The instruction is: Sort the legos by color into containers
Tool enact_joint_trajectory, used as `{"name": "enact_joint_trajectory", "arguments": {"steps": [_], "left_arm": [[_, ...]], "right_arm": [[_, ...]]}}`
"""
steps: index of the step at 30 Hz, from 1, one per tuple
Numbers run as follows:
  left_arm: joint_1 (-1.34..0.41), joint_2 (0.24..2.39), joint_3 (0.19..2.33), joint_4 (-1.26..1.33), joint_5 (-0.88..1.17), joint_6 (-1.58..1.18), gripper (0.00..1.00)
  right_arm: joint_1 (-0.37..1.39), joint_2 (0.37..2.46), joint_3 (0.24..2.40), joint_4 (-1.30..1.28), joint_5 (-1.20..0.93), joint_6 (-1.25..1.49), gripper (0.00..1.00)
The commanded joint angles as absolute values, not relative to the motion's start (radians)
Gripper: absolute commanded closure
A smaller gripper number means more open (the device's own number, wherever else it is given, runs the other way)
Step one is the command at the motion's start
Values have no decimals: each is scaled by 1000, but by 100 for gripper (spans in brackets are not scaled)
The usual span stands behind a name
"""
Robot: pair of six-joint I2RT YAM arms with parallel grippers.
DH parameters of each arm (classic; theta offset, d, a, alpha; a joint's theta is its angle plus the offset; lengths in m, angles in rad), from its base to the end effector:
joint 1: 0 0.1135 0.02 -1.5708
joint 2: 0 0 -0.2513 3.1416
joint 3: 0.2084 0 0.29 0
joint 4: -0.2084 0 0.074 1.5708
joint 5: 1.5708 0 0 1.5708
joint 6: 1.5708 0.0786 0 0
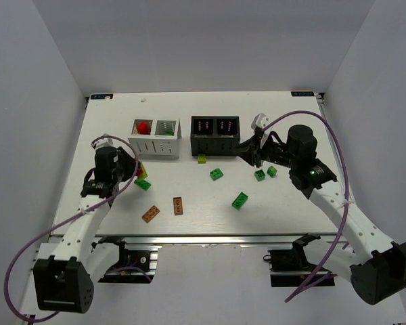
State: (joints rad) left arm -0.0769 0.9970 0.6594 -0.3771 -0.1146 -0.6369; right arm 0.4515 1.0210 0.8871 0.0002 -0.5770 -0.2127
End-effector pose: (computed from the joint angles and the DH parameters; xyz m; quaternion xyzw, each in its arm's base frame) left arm 0.2859 -0.0130 0.1875 -0.2738 0.8663 -0.0960 0.4065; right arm 0.2661 0.1767 0.3307 -0.4123 0.6212 0.2878 0.6011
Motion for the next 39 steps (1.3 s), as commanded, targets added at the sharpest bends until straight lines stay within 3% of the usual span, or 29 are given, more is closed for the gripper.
{"name": "enact_joint_trajectory", "arguments": {"steps": [1,4,7,11,16,19,27,39], "left_arm": [[-75,908,589,-151,275,-606,98],[-78,925,512,159,553,-692,100],[-120,1006,523,346,688,-742,100],[-270,1086,564,538,781,-717,100],[-449,1199,669,655,831,-676,100],[-512,1268,713,712,845,-670,100],[-583,1391,755,892,853,-678,100],[-592,1328,644,1040,851,-761,100]], "right_arm": [[425,1032,896,35,-708,-163,73],[388,1061,873,86,-886,-63,62],[356,1109,853,170,-1043,60,47],[342,1178,812,296,-1185,213,35],[342,1209,739,561,-1255,397,29],[342,1201,730,566,-1256,384,23],[351,1161,718,561,-1240,339,21],[379,1161,713,531,-1186,271,22]]}}
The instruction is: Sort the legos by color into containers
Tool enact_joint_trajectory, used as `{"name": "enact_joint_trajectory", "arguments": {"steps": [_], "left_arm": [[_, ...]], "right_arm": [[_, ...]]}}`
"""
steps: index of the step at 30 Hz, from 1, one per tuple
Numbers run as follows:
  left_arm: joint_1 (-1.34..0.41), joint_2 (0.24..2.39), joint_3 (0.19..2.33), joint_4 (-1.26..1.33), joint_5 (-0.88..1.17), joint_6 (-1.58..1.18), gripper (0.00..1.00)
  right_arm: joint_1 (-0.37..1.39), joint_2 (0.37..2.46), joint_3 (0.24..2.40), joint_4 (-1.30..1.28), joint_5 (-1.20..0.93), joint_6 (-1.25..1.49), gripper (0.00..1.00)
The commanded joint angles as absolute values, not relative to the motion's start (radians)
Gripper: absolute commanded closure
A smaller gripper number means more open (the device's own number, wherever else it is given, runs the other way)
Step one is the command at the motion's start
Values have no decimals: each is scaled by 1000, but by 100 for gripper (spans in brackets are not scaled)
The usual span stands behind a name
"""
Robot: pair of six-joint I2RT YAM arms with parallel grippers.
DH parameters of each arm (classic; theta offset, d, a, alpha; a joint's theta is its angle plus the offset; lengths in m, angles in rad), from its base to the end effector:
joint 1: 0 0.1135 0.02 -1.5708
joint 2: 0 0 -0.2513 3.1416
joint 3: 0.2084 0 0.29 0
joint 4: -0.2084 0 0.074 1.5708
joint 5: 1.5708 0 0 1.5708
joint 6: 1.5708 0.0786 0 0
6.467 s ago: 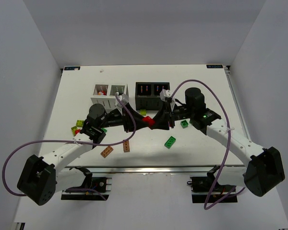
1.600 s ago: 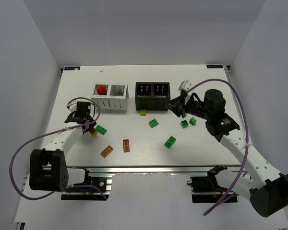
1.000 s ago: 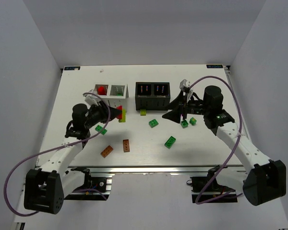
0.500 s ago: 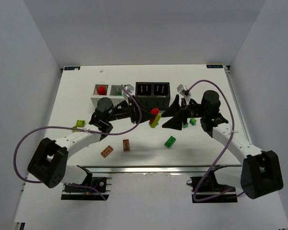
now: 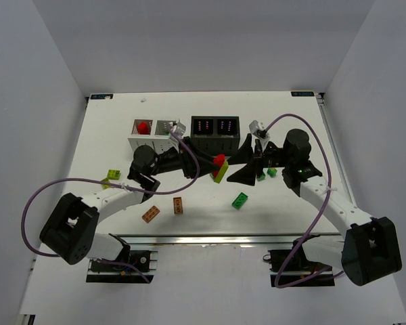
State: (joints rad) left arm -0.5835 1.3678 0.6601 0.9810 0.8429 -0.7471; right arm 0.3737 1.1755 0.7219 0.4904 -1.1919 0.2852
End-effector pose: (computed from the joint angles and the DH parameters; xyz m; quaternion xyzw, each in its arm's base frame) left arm 0.2560 -0.2393 0.2549 0.2798 0.5761 -0.6433 0.4195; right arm 0.2597 0.1803 0.2788 -0.4291 0.5559 0.5614 0.4378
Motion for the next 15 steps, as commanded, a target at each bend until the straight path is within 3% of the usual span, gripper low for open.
{"name": "enact_joint_trajectory", "arguments": {"steps": [1,15], "left_arm": [[-594,1327,643,1040,850,-758,100],[-624,1364,643,1063,839,-773,100]], "right_arm": [[379,1158,712,532,-1189,272,22],[408,1164,701,574,-1186,291,24]]}}
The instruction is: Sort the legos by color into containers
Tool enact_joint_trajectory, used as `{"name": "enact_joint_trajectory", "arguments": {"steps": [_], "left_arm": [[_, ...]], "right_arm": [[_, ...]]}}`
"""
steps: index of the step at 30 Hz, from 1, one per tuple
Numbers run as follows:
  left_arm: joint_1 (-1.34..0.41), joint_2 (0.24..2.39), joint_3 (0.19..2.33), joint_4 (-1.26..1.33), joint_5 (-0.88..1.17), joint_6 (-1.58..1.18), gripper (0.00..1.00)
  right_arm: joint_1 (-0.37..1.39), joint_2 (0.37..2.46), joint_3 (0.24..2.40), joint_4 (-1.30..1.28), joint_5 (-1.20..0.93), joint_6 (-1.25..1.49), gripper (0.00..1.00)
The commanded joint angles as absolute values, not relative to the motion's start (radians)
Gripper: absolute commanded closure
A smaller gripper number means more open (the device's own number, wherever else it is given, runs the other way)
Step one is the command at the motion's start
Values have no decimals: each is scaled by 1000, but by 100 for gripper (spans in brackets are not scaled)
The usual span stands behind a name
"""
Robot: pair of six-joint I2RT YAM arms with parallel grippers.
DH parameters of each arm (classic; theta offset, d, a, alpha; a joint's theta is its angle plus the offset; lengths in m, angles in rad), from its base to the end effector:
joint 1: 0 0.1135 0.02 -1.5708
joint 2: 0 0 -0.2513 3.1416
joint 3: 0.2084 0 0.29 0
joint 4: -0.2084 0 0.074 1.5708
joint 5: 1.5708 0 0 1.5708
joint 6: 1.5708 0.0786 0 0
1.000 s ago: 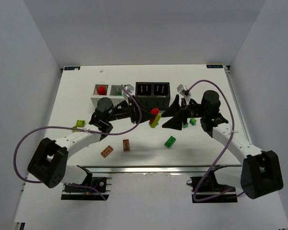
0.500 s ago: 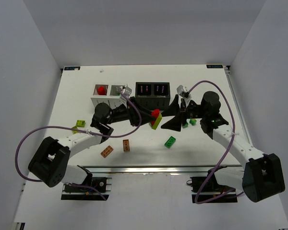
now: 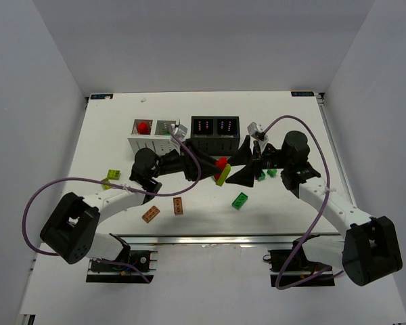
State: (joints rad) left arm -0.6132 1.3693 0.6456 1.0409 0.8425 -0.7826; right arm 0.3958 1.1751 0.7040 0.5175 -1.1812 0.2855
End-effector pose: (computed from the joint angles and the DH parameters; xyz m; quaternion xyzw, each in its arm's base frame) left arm 0.2460 -0.2448 0.2562 0.2847 0.5614 -0.6587 0.4122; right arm 0.2552 0.1854 0.2749 -0.4338 0.5505 0.5631 0.4378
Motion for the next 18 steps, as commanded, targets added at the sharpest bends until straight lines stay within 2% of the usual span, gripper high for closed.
{"name": "enact_joint_trajectory", "arguments": {"steps": [1,9,12,15,16,18], "left_arm": [[-624,1364,644,1048,838,-767,100],[-632,1370,655,996,827,-721,100],[-635,1362,657,968,824,-703,100],[-637,1356,657,957,821,-692,100],[-637,1355,658,951,819,-690,100],[-637,1355,658,951,819,-689,100]], "right_arm": [[411,1161,701,574,-1184,291,24],[422,1146,698,571,-1167,290,25],[423,1157,698,566,-1151,290,30],[423,1170,709,543,-1141,281,39],[423,1173,712,528,-1138,272,48],[423,1184,719,522,-1138,270,60]]}}
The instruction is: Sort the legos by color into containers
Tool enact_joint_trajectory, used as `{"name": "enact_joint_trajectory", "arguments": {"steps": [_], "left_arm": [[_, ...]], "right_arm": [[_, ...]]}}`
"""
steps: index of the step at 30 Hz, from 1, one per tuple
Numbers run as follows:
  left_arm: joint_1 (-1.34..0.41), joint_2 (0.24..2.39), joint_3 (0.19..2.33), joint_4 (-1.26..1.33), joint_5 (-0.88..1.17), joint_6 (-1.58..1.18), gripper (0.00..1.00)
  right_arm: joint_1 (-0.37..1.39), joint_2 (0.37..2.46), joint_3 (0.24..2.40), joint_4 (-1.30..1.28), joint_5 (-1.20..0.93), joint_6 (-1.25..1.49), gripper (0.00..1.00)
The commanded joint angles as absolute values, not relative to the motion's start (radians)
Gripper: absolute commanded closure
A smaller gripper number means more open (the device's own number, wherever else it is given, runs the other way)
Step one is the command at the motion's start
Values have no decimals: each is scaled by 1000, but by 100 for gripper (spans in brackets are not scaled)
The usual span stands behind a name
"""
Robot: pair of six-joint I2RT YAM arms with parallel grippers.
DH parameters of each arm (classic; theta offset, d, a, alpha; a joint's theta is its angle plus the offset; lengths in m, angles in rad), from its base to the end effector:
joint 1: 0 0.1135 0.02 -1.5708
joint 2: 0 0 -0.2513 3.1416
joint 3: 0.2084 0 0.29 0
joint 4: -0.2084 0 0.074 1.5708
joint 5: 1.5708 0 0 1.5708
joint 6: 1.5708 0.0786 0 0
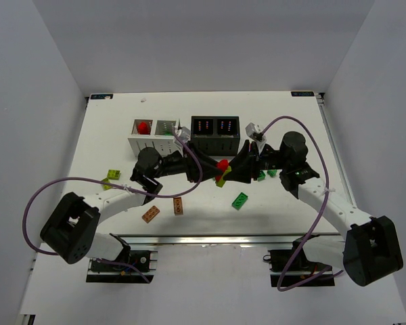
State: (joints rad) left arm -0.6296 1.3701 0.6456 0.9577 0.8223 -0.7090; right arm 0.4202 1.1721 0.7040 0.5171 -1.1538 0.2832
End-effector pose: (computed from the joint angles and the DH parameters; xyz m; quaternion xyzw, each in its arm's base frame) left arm 0.2459 -0.2504 0.2461 0.2908 0.5804 -0.6406 0.4103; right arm 0.2523 0.1914 0.2758 -0.4336 0.5496 0.5622 0.4403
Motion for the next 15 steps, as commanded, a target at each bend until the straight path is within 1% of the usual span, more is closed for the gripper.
{"name": "enact_joint_trajectory", "arguments": {"steps": [1,3,4,6,7,8,11,15], "left_arm": [[-637,1356,658,951,821,-689,100],[-637,1353,658,951,821,-687,100],[-637,1348,658,939,821,-681,100],[-637,1324,663,899,809,-629,100],[-635,1313,663,862,804,-614,100],[-632,1304,667,848,799,-600,100],[-589,1263,658,882,788,-621,100],[-425,1238,620,1057,808,-789,100]], "right_arm": [[423,1186,721,520,-1137,270,71],[423,1187,724,515,-1137,268,80],[423,1187,724,514,-1137,267,87],[423,1187,727,505,-1137,265,93],[423,1186,729,499,-1137,262,98],[423,1184,730,491,-1137,253,100],[423,1183,736,462,-1132,236,100],[423,1186,736,446,-1120,222,100]]}}
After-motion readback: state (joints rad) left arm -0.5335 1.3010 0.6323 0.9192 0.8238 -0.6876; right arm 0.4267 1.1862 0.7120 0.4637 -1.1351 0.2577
